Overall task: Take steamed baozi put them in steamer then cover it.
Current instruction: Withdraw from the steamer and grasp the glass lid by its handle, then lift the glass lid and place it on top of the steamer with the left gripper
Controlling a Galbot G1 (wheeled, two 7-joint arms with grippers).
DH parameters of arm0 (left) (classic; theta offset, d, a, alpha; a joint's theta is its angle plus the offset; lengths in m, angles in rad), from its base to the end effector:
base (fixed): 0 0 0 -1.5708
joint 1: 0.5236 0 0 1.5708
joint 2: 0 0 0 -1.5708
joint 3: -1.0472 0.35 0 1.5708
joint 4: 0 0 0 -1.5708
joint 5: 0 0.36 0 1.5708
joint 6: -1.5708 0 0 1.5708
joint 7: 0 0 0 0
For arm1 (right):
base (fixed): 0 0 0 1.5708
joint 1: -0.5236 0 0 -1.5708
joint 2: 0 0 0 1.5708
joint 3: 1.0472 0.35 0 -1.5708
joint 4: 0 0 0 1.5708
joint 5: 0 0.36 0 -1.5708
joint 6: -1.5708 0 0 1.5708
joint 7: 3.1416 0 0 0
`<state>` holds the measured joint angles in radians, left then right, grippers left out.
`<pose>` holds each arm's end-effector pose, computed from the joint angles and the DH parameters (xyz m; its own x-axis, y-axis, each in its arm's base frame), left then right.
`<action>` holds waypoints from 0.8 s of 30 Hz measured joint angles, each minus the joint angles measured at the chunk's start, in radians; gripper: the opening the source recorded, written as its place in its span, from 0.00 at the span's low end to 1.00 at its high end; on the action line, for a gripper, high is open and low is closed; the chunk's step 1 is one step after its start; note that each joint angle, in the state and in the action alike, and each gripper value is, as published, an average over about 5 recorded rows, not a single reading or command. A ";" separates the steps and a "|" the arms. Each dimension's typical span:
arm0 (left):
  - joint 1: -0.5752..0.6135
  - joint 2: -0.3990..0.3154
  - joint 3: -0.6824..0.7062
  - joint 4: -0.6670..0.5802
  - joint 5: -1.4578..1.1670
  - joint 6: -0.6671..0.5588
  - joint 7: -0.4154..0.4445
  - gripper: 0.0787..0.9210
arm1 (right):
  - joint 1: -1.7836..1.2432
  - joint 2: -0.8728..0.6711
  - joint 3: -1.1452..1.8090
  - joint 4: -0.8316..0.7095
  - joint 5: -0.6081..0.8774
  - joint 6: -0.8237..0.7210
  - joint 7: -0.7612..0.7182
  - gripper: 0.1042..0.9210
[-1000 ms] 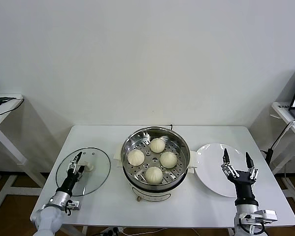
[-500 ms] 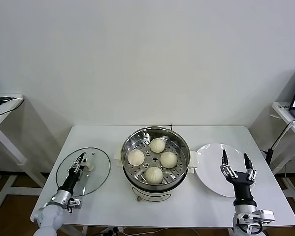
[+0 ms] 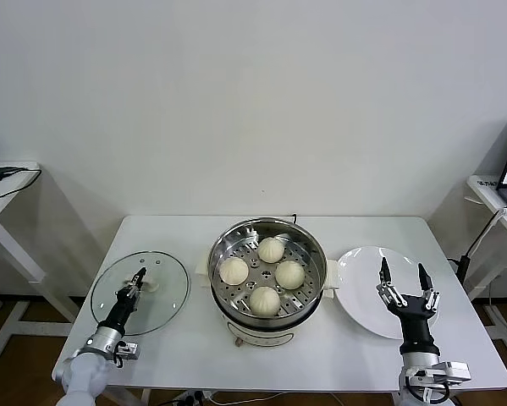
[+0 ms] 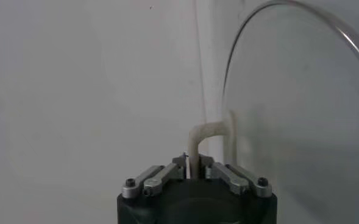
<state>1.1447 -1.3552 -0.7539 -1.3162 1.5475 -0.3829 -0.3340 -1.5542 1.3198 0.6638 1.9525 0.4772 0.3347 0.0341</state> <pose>0.2973 0.1720 -0.4445 -0.9895 0.1427 0.0208 0.0084 -0.0867 0.9962 0.1933 -0.0988 -0.3333 -0.9677 0.1274 -0.2175 0.0850 0.9773 0.1943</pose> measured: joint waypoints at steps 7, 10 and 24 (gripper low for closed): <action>0.065 0.019 -0.021 -0.165 -0.059 0.039 0.033 0.13 | 0.005 0.000 0.000 0.003 0.004 0.000 0.000 0.88; 0.109 0.040 -0.022 -0.263 -0.118 0.082 0.063 0.13 | 0.010 -0.002 -0.001 0.003 0.007 0.000 0.000 0.88; 0.247 0.186 0.133 -0.736 -0.327 0.436 0.315 0.13 | 0.025 0.008 -0.019 0.000 0.008 0.006 -0.004 0.88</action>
<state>1.3913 -1.1692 -0.6209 -2.0524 1.2201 0.0529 -0.0191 -1.5292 1.3279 0.6452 1.9530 0.4848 0.3403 0.0303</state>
